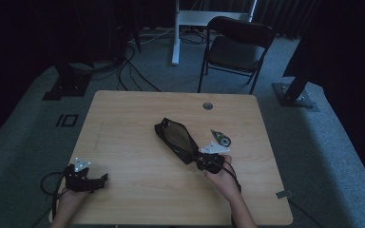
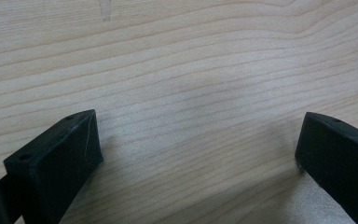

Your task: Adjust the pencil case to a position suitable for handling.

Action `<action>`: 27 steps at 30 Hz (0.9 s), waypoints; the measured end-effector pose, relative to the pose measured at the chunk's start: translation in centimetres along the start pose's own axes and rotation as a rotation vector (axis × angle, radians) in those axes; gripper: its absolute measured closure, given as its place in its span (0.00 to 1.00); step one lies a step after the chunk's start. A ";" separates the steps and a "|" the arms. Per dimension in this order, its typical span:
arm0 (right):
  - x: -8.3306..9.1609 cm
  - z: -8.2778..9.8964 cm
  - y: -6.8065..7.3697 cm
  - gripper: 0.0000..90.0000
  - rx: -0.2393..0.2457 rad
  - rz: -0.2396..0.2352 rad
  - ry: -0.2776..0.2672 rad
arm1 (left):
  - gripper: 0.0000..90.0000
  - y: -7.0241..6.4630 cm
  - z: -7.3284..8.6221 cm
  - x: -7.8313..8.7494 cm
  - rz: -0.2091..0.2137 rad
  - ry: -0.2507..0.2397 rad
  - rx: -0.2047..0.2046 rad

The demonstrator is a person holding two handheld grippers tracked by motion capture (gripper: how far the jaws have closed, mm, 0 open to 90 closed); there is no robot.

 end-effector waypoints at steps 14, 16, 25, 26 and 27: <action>3.0 2.1 -1.4 0.81 -0.066 0.066 -0.024 | 0.00 0.0 0.0 0.0 0.000 0.000 0.000; 3.3 2.4 -1.3 0.81 -0.067 0.064 -0.024 | 0.00 0.0 0.0 0.0 0.000 0.000 0.000; 4.7 3.8 -1.4 0.81 -0.095 0.081 -0.037 | 0.00 0.0 0.0 0.0 -0.001 0.000 0.000; 4.9 3.9 -1.4 0.81 -0.097 0.081 -0.039 | 0.00 0.0 0.0 0.0 -0.001 0.000 0.000; 4.9 3.9 -1.4 0.81 -0.097 0.081 -0.039 | 0.00 0.0 0.0 0.0 -0.001 0.000 0.000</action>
Point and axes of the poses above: each handheld gripper's, and its own axes: x roughly backward along the jaws, z roughly out of its underside, y roughly to its left, the point moved 2 cm from there along -x, roughly forward along the jaws, and after that the axes turned 3 degrees about -z, right-handed, at the moved point
